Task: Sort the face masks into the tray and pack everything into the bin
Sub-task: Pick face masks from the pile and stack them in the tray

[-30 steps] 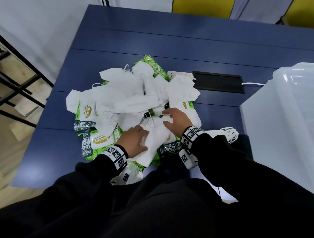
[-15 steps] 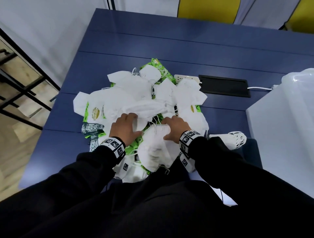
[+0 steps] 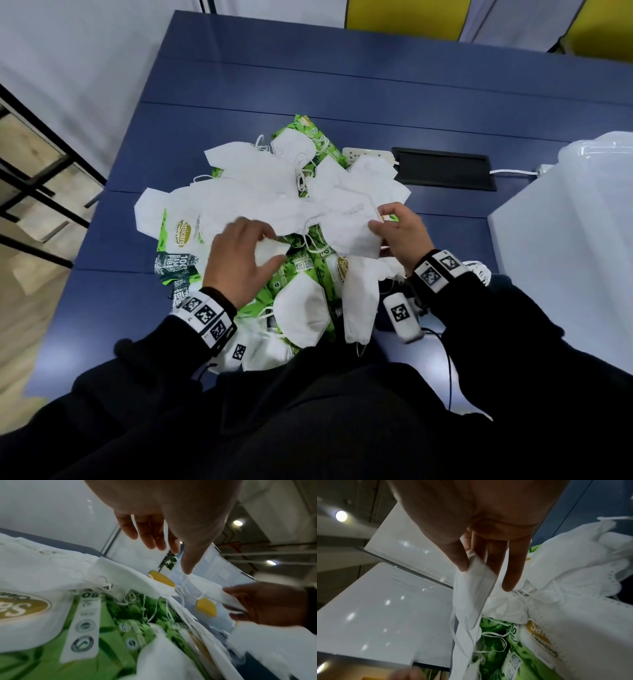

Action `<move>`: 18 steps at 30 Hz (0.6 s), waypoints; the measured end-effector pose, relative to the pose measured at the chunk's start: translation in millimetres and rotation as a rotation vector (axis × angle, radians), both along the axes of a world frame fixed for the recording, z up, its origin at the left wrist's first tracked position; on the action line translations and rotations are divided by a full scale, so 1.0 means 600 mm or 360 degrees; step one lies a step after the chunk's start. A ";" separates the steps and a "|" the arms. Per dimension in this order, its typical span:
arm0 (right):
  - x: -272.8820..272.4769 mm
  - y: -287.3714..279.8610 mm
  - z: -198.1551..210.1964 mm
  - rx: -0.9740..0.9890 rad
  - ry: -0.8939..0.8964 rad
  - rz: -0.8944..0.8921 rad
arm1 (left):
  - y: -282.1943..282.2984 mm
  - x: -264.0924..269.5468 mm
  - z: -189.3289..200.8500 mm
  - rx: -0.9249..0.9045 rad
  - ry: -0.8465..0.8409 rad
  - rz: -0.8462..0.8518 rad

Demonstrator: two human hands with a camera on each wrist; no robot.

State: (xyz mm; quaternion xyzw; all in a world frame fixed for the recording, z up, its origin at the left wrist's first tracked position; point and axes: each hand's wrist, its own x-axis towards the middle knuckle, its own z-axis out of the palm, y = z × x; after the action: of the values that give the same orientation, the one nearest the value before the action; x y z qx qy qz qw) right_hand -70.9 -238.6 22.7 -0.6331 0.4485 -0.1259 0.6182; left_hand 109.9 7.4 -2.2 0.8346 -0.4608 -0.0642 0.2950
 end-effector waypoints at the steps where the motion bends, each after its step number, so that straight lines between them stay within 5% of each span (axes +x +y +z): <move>1: -0.005 0.003 0.007 0.0040 0.0003 -0.0022 | -0.002 -0.013 0.000 0.0136 0.0038 -0.0114; 4: -0.022 0.013 0.009 0.0125 0.0048 -0.0042 | -0.013 -0.045 -0.027 0.0929 0.0103 -0.0376; 6: -0.031 0.019 0.003 0.0218 0.0055 0.0004 | -0.019 -0.056 -0.047 0.1165 0.0014 -0.0419; 12: -0.050 0.028 -0.007 0.0357 0.0036 0.0050 | -0.036 -0.039 -0.047 0.1006 0.0385 -0.0190; 18: -0.064 0.039 -0.014 0.0459 0.0095 -0.0095 | -0.039 -0.008 0.053 0.0276 0.0384 0.0093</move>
State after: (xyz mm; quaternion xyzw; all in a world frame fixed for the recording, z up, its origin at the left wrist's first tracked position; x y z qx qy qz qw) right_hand -109.1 -214.9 14.0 -0.5275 0.4988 -0.0596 0.6851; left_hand 105.2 -15.9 29.6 0.8562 -0.3901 -0.1951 0.2768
